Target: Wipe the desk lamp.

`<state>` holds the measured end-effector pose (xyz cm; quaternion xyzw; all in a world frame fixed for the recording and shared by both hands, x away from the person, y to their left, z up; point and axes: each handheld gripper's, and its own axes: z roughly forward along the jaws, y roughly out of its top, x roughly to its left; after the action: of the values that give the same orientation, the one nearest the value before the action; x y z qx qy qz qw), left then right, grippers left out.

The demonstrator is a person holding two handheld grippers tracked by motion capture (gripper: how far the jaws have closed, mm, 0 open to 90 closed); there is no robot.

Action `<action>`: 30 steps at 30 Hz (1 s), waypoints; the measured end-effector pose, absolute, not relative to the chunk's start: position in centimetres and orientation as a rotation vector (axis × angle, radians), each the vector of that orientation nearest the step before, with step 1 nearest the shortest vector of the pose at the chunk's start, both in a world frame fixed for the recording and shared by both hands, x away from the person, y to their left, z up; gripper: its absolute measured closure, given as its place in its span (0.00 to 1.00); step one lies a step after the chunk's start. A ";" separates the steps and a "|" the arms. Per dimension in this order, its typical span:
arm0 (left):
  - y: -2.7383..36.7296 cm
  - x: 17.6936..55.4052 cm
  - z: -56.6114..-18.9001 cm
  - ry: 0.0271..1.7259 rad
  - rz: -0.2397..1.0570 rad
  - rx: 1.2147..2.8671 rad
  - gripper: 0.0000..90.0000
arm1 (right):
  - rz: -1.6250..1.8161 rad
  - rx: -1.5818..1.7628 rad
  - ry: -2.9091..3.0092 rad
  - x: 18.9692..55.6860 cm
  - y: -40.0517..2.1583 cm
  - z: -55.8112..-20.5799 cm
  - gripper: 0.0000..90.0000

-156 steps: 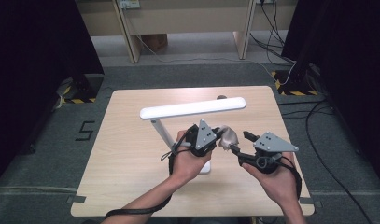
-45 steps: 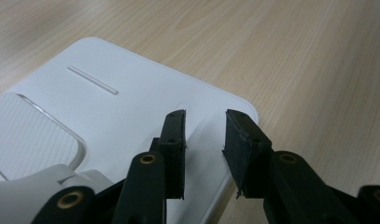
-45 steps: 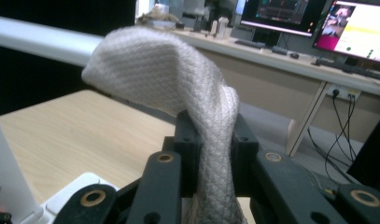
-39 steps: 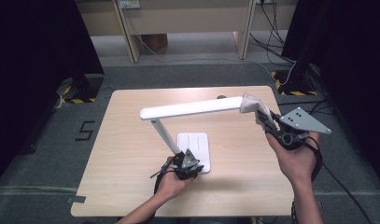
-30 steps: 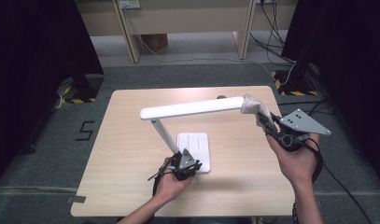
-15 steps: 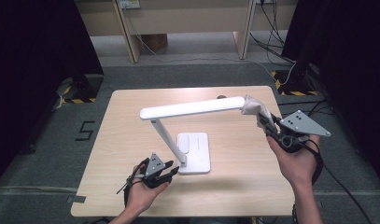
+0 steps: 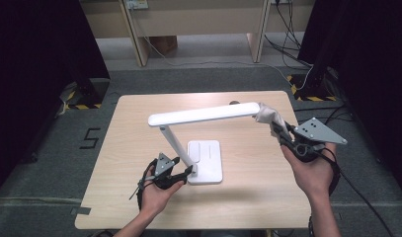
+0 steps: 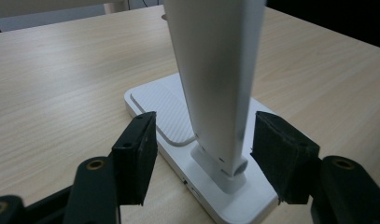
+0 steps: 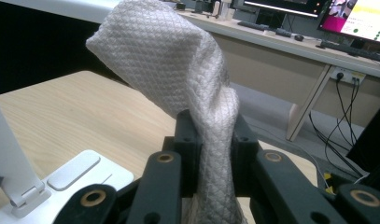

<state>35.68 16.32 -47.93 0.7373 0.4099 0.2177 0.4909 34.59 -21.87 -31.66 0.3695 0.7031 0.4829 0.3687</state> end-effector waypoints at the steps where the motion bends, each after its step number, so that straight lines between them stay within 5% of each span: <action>1: 16.3 35.8 -48.0 1.002 0.525 1.778 0.46 | 1.239 0.954 1.809 34.6 -21.9 -31.7 0.86; 30: 14.0 36.6 -47.8 0.977 0.639 1.806 0.66 | 1.281 0.939 1.820 35.2 -19.7 -31.8 0.87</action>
<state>36.61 14.01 -47.77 0.7387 0.3999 0.2614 0.4755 35.25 -19.65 -31.81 0.3633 0.7045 0.4956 0.3551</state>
